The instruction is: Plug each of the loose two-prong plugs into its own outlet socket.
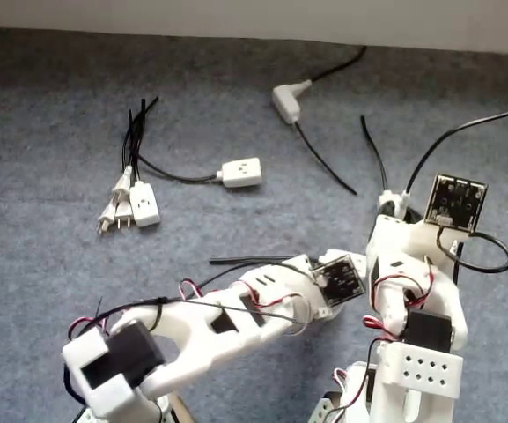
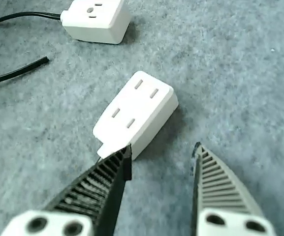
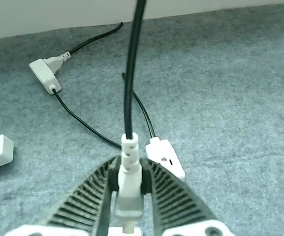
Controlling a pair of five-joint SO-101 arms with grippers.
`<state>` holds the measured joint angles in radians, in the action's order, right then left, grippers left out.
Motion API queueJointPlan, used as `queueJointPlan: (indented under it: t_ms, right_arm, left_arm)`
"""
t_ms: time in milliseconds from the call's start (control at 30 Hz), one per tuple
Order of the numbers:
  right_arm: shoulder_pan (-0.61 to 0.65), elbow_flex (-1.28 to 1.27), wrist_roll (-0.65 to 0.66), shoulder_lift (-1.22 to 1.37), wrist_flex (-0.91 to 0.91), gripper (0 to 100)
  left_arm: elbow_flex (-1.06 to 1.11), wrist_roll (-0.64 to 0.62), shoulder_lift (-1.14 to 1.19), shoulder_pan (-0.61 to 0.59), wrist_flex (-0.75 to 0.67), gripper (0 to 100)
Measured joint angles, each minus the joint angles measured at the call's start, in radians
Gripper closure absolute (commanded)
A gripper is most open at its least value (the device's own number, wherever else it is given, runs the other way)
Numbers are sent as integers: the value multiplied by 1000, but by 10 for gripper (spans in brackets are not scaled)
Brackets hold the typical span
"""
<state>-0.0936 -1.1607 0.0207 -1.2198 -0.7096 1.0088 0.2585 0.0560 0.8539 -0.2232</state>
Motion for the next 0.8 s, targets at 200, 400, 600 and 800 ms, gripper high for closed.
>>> queueJointPlan:
  t_ms: [200, 400, 600, 800]
  right_arm:
    - [-5, 0, 0, 0, 0, 993]
    - [-11, 0, 0, 0, 0, 993]
    - [-23, 2, -5, 0, 28, 993]
    - [-25, 3, -5, 2, 29, 993]
  left_arm:
    - [-161, -2, 169, -5, -29, 787]
    - [-255, 2, 316, -37, -199, 787]
    - [-379, 5, 404, -80, -236, 787]
    - [-410, 6, 431, -94, -238, 867]
